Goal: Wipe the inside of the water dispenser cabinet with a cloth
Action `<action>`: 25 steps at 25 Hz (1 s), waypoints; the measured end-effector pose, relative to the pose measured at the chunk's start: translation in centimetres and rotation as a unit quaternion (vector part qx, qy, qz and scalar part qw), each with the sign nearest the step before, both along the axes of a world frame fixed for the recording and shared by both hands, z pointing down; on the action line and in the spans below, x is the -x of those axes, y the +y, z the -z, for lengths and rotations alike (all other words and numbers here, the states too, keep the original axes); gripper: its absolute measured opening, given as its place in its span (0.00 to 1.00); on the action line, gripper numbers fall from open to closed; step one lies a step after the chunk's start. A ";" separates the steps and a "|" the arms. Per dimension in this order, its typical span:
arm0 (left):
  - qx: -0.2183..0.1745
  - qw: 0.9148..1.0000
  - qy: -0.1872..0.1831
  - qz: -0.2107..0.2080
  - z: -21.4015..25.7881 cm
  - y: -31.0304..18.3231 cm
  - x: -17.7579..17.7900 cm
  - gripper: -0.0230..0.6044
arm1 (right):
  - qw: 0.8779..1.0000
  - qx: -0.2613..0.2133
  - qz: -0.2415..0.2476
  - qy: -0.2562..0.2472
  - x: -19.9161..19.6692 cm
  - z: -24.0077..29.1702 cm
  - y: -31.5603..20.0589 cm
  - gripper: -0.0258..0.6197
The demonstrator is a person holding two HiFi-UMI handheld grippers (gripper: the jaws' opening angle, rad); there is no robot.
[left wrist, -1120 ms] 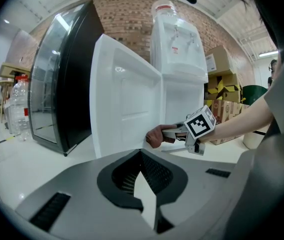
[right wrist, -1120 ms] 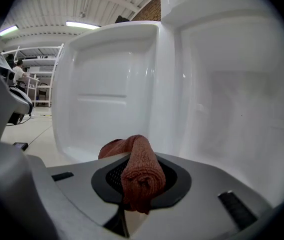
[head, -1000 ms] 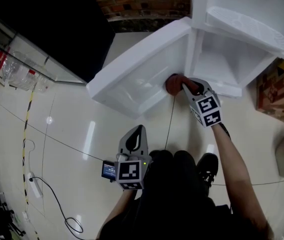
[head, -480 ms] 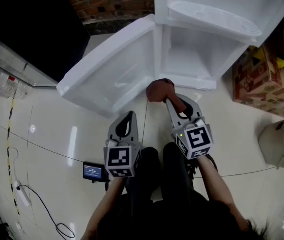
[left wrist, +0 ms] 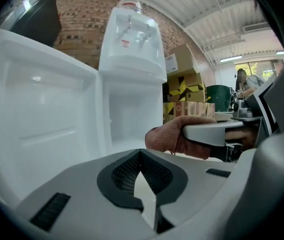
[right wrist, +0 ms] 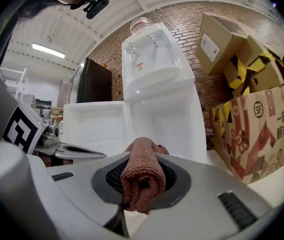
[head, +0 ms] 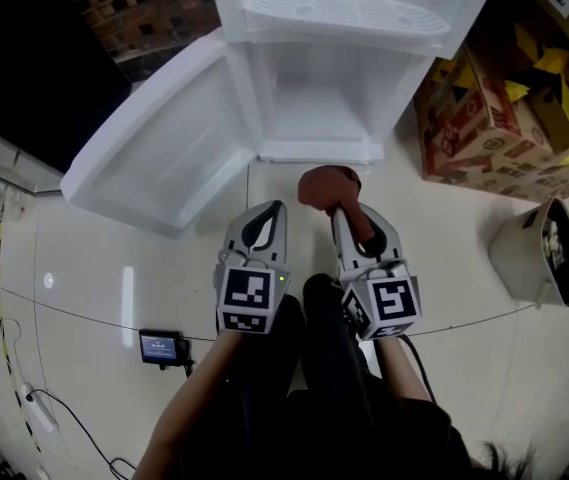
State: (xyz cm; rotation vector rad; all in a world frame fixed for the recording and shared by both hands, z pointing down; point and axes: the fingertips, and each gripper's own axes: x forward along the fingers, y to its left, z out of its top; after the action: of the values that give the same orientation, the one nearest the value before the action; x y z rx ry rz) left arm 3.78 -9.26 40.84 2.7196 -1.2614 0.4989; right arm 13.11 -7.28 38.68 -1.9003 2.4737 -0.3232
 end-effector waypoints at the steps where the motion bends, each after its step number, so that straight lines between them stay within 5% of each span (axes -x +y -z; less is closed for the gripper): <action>1: 0.004 1.000 0.002 -0.002 -0.2 0.2 -0.4 0.01 | 1.000 0.001 -0.006 -0.003 -0.3 0.0 0.1 0.16; 8: 0.017 0.999 0.010 0.030 -0.7 -0.2 0.5 0.01 | 1.000 0.010 0.003 -0.005 0.3 -1.0 1.0 0.15; 25: 0.016 1.000 0.001 0.021 -1.3 0.9 0.4 0.01 | 1.000 0.018 0.001 0.010 0.6 -1.4 1.1 0.15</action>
State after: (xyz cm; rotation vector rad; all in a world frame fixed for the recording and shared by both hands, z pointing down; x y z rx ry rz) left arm 3.43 -8.37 42.15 2.6617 -1.2952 0.5082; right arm 12.53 -6.21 40.12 -1.9236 2.4996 -0.3512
